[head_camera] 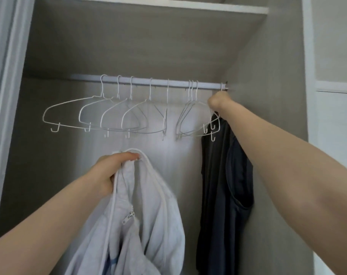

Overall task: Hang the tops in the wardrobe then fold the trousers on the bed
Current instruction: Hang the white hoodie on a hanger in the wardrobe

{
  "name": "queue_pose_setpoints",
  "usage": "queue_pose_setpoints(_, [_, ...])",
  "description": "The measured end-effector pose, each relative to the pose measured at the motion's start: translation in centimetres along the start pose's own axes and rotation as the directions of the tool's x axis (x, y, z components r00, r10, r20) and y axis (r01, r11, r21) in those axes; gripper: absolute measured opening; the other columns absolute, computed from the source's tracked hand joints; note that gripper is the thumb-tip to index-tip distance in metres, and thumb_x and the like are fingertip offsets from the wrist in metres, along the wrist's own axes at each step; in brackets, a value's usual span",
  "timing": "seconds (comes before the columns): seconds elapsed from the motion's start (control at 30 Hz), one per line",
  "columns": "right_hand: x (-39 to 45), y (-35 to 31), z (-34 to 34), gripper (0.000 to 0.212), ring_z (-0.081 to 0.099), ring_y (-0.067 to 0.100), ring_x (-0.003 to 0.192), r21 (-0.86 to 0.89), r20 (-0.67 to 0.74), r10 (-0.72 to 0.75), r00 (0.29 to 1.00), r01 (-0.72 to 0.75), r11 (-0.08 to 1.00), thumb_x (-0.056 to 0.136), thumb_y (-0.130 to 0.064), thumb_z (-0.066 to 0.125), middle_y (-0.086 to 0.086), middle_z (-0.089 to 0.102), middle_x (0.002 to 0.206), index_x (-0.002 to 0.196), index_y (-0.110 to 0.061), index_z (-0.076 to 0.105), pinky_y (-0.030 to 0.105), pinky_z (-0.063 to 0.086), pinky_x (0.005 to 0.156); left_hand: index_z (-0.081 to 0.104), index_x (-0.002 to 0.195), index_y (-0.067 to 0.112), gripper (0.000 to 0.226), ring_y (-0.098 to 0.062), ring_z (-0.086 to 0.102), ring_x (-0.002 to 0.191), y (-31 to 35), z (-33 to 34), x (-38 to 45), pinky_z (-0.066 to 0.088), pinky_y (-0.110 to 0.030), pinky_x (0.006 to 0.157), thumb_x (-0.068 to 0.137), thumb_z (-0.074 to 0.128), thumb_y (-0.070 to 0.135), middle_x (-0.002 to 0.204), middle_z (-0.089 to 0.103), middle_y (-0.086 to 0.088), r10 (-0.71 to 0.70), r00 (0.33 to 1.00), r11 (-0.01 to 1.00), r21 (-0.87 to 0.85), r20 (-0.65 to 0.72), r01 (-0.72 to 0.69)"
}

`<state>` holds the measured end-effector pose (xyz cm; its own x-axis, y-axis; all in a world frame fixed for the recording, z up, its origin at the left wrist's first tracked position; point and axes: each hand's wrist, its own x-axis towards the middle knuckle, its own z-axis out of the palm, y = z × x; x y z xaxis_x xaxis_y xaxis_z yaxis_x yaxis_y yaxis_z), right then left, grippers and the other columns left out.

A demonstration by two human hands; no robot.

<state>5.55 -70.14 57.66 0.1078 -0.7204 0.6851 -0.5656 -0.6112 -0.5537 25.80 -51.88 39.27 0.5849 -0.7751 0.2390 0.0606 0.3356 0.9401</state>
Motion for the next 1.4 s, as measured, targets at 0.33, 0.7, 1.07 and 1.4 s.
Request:
queue_pose_setpoints(0.33, [4.6, 2.1, 2.1, 0.03, 0.044, 0.016, 0.051, 0.398, 0.394, 0.26, 0.882, -0.418, 0.817, 0.097, -0.026, 0.035, 0.003, 0.05, 0.062, 0.08, -0.009, 0.054, 0.023, 0.04, 0.049, 0.066, 0.117, -0.002, 0.041, -0.026, 0.062, 0.065, 0.3, 0.4, 3.1, 0.055, -0.027, 0.053, 0.079, 0.072, 0.012, 0.092, 0.063, -0.018, 0.025, 0.999, 1.0, -0.019, -0.035, -0.025])
queue_pose_setpoints(0.7, [4.4, 1.8, 2.9, 0.026, 0.047, 0.017, 0.061, 0.571, 0.187, 0.274, 0.943, -0.331, 0.751, 0.096, -0.016, 0.03, 0.003, 0.05, 0.072, 0.081, -0.01, 0.05, 0.03, 0.043, 0.055, 0.067, 0.111, -0.007, 0.039, -0.034, 0.067, 0.085, -1.0, 0.5, 4.0, 0.054, -0.045, 0.087, 0.075, 0.074, 0.007, 0.106, 0.068, -0.028, 0.014, 0.999, 0.999, 0.049, -0.033, -0.012])
queue_pose_setpoints(1.07, [-6.8, 4.1, 1.8, 0.031, 0.056, 0.037, 0.11, 0.391, -0.233, 0.168, 0.958, -0.066, 0.918, 0.092, -0.012, 0.045, 0.024, 0.059, 0.121, 0.115, 0.007, 0.055, 0.03, 0.043, 0.081, 0.068, 0.098, -0.003, 0.028, -0.027, 0.071, 0.07, -2.1, 1.7, 0.6, 0.057, -0.031, 0.063, 0.071, 0.075, -0.004, 0.082, 0.072, -0.019, 0.17, 0.978, 0.961, 0.24, -0.119, -0.138])
queue_pose_setpoints(1.4, [-28.0, 8.0, -2.7, 0.013, 0.055, 0.001, 0.066, 0.488, -0.292, 0.061, 0.954, 0.094, 0.868, 0.085, -0.013, 0.052, -0.007, 0.058, 0.071, 0.095, -0.02, 0.054, 0.009, 0.037, 0.055, 0.063, 0.066, 0.016, 0.024, -0.01, 0.056, 0.053, -5.0, 2.4, -6.7, 0.046, -0.02, 0.049, 0.073, 0.077, -0.003, 0.062, 0.062, 0.001, 0.282, 0.931, 0.936, 0.28, -0.231, -0.214])
